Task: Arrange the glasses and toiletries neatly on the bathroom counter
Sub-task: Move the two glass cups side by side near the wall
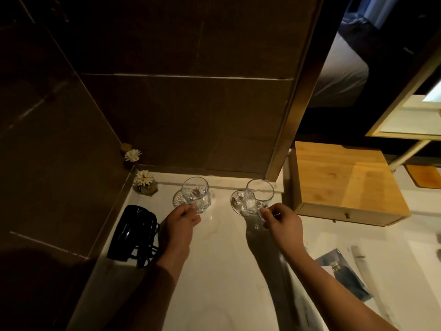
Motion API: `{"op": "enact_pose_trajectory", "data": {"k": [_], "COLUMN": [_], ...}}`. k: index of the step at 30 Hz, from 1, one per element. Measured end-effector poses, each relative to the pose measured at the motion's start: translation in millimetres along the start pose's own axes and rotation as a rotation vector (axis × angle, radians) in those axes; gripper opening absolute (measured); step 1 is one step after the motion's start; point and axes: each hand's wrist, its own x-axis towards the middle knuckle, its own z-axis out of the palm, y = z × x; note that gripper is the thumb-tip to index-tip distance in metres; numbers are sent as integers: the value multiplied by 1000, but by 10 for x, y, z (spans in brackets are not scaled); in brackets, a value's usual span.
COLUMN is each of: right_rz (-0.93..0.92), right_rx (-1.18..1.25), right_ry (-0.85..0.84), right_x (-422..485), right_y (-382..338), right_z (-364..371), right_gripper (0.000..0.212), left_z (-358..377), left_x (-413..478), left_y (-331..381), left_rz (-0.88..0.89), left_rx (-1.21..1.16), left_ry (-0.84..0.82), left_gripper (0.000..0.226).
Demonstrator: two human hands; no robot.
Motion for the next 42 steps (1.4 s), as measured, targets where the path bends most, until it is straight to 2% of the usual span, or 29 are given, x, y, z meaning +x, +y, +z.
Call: {"op": "enact_pose_trajectory", "data": {"k": [12,30,42], "right_rz": [17,-6,-33], "right_rx": [-34,-47,-42], "right_ry": [40,142,183], "right_x": [83,-56,-99], "right_y": [19,-47,-54], "right_z": [253,496,571], "right_gripper": [17,20,23], "left_z": [68,-40,-33], "left_x": [69,59,-16], "left_y": [-58,-73,-36], "left_rz": [43,94,108], "left_rx": [75,185,166], "left_ry": [7,-11,-18], "left_gripper": [21,10,18]}}
